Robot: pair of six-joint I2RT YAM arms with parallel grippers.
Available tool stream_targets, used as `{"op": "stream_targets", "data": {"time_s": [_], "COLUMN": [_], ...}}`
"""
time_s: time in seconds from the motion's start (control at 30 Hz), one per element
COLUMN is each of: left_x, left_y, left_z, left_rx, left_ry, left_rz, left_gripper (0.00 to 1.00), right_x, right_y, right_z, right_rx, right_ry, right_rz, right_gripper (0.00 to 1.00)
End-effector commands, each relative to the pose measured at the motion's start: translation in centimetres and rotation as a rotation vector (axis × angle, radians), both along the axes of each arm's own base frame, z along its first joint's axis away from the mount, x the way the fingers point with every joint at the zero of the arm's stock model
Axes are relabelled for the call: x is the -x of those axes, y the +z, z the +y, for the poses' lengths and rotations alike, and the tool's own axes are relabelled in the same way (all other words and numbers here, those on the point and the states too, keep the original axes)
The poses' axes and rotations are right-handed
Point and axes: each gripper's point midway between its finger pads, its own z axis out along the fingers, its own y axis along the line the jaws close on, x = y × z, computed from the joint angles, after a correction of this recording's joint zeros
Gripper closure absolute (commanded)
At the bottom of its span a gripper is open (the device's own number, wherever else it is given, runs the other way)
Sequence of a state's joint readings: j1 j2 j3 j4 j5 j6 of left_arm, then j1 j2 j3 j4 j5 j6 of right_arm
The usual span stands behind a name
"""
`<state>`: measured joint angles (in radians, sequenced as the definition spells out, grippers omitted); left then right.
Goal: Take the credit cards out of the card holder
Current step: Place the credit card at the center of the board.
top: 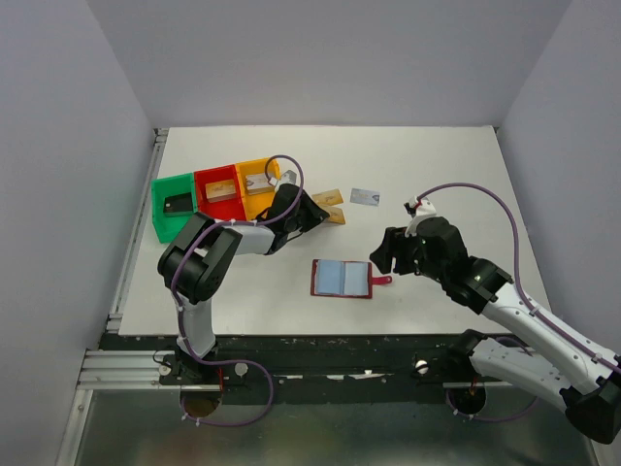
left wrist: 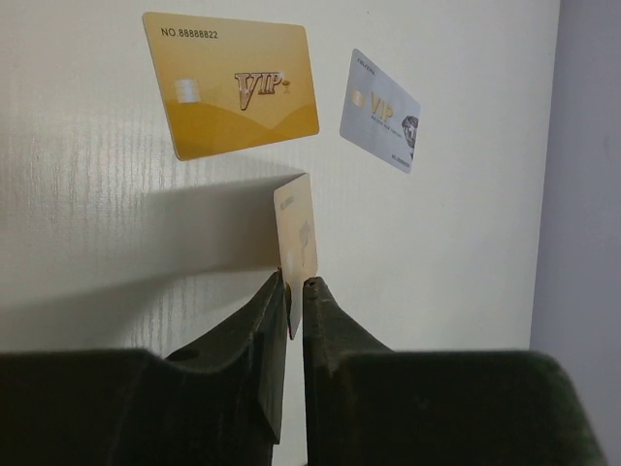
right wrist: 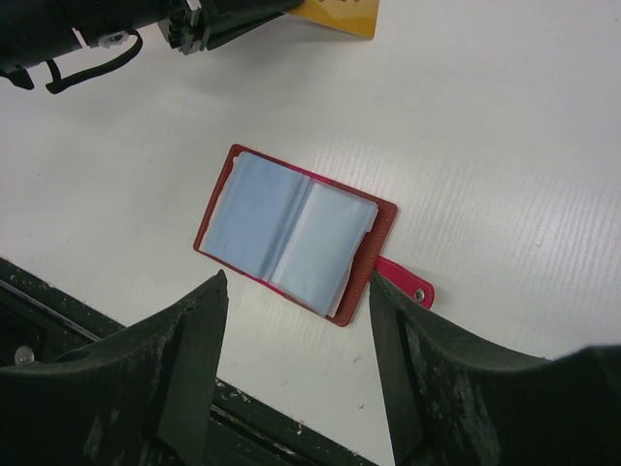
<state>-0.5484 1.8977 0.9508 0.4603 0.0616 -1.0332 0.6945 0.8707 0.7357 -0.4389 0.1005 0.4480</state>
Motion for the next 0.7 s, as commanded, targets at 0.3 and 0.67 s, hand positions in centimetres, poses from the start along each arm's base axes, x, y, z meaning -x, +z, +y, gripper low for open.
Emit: {"op": "stream_targets", "data": {"time_s": [0.3, 0.67], "left_x": [-0.4, -1.1], "left_y": [-0.1, 1.0], "left_z": [0.9, 2.0], "left_rx": [-0.085, -0.193], "left_ry": [-0.034, -0.055], "left_rz": [0.010, 0.002], "left_gripper": [0.60, 0.51], "right_x": [-0.4, -0.7], "right_y": [0.3, -1.0], "right_z": [0.5, 0.0], "right_rx": [-0.013, 0.040], "right_ry": [-0.009, -0.030], "right_rz": [0.008, 0.044], "right_gripper": [0.32, 0.32]}}
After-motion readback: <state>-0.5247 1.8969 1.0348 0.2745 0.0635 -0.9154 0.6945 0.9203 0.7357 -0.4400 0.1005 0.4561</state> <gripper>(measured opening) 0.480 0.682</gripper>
